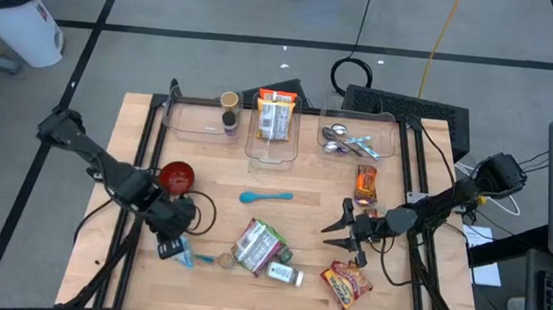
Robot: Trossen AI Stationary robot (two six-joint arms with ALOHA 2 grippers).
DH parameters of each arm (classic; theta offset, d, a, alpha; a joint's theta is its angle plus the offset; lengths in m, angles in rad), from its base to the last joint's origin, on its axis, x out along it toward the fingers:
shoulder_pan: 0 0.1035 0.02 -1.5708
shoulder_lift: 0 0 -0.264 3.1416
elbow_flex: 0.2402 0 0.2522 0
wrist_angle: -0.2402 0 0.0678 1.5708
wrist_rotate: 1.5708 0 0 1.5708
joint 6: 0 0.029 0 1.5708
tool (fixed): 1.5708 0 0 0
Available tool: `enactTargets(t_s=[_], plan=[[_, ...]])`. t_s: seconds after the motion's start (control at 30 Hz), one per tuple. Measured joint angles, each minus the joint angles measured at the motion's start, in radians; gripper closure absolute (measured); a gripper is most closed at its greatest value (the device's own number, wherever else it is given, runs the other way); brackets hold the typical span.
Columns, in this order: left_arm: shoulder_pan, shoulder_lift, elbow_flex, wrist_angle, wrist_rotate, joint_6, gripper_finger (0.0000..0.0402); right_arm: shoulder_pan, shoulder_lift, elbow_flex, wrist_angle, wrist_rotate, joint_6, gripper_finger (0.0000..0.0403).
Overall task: Pick & Place Food Item
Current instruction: Put the blue noodle pack into the middle transparent bin
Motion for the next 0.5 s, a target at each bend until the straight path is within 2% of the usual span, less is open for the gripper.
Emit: enactTargets(t_s=[0.13, 0.27, 0.5], plan=[[0.039, 0.004, 0.092, -0.090, -0.036, 0.058, 0.0400, 0.000, 0.000, 0.000, 0.000, 0.004, 0.000, 0.0284], [0.105, 0.034, 0.198, -0.186, -0.104, 0.167, 0.0400, 0.000, 0.000, 0.000, 0.000, 0.053, 0.000, 0.0284], [0.318, 0.154, 0.409, -0.265, -0.219, 0.501, 0.0401, -0.001, 0.000, 0.000, 0.008, 0.078, -0.021, 0.0284]])
